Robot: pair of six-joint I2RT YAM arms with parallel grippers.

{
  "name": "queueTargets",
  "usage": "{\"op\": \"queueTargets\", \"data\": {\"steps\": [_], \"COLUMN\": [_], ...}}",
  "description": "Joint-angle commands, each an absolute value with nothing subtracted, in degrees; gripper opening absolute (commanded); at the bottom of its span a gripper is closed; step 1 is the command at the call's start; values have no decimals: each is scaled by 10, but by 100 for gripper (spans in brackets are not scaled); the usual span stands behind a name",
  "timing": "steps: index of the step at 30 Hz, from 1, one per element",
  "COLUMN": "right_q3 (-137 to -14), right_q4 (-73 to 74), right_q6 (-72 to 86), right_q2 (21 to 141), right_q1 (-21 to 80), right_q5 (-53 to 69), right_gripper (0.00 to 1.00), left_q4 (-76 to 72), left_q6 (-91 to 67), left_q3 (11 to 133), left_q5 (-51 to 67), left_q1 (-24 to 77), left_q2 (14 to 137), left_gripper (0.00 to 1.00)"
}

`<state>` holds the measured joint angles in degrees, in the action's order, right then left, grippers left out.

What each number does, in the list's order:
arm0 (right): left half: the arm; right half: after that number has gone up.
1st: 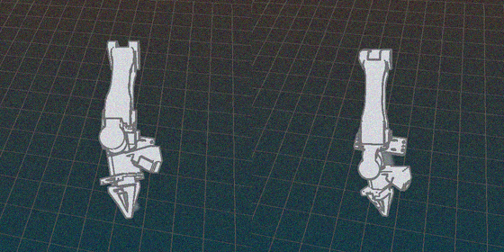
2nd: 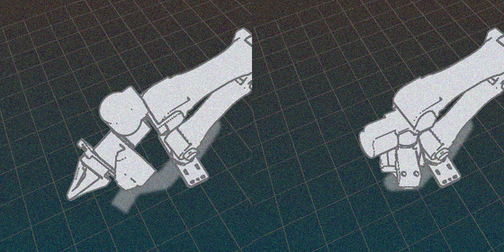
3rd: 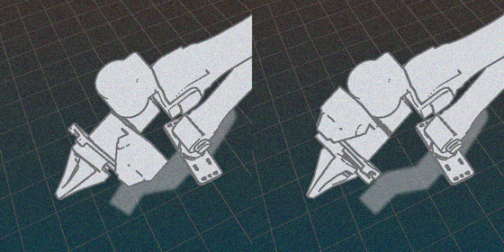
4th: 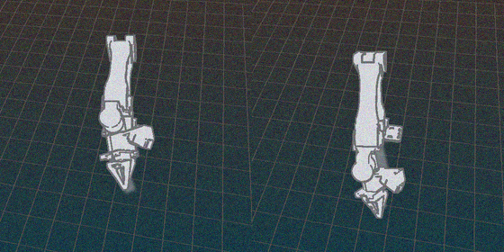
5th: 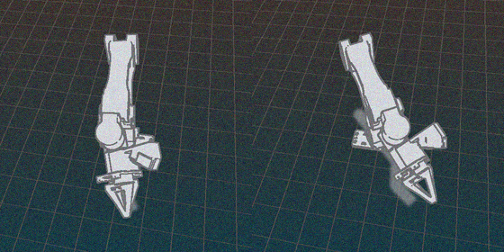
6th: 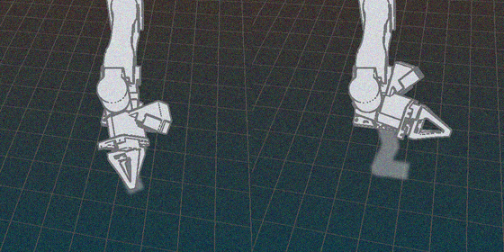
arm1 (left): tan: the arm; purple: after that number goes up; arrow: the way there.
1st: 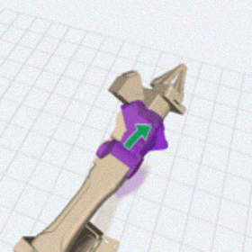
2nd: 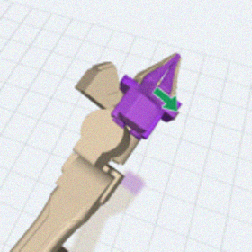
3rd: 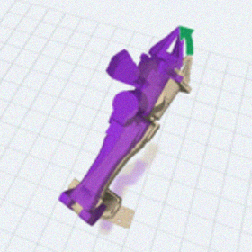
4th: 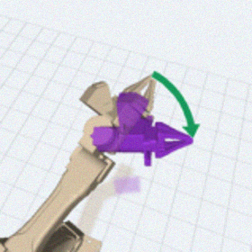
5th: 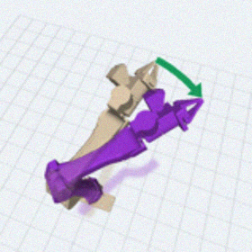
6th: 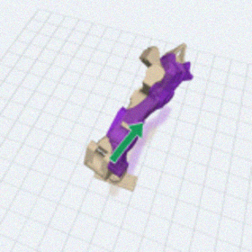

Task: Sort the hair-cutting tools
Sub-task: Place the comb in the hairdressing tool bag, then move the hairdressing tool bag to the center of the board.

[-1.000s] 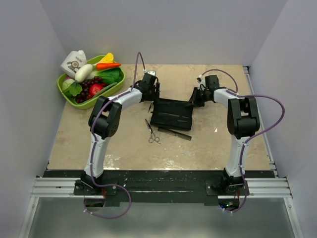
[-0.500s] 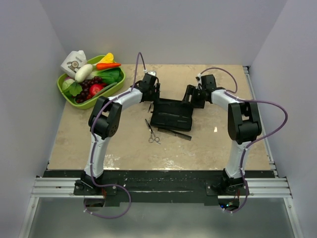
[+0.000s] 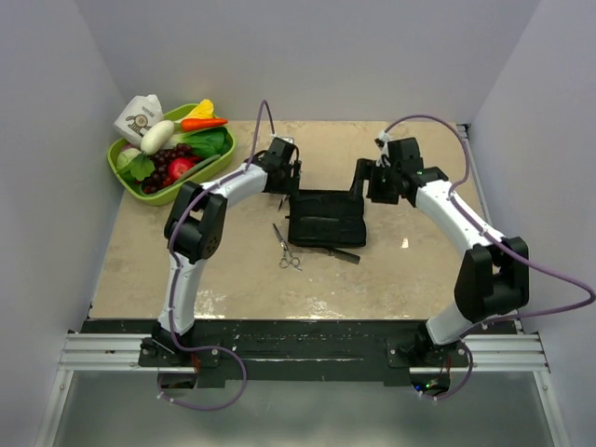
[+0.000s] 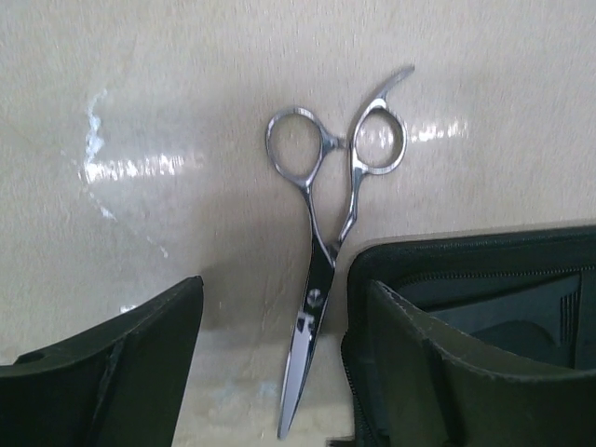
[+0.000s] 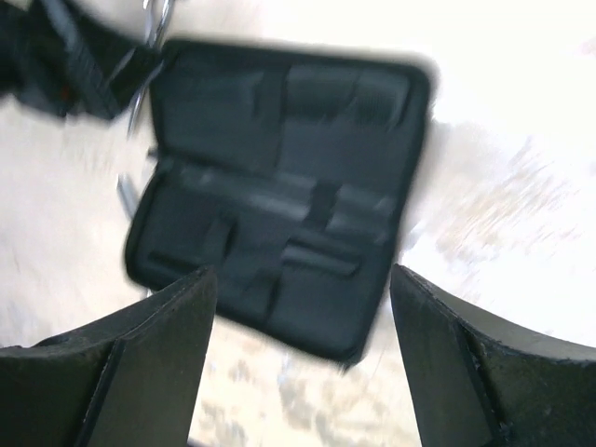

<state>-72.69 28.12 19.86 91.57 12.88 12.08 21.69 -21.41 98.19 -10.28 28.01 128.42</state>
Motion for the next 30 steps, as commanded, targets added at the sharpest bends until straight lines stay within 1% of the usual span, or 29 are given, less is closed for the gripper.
{"op": "queueTargets", "data": {"steps": [1, 8, 13, 21, 30], "right_q3": [-686, -658, -632, -599, -571], "right_q4": [355, 388, 389, 388, 301], "right_q6": [168, 129, 139, 146, 176], "right_q2": [855, 815, 814, 823, 879], "right_q1": [184, 242, 282, 313, 317], "right_q5": [116, 134, 123, 131, 98], "right_gripper": [78, 75, 75, 74, 75], "left_q4": [320, 361, 378, 399, 403], "left_q6": [-201, -221, -233, -248, -254], "left_q3": [1010, 1003, 974, 931, 894], "left_q5": [-83, -65, -71, -63, -69], "left_q1": [294, 295, 294, 295, 295], "left_q2": [1226, 1141, 1089, 1021, 987], "left_gripper": [77, 81, 84, 85, 84]}}
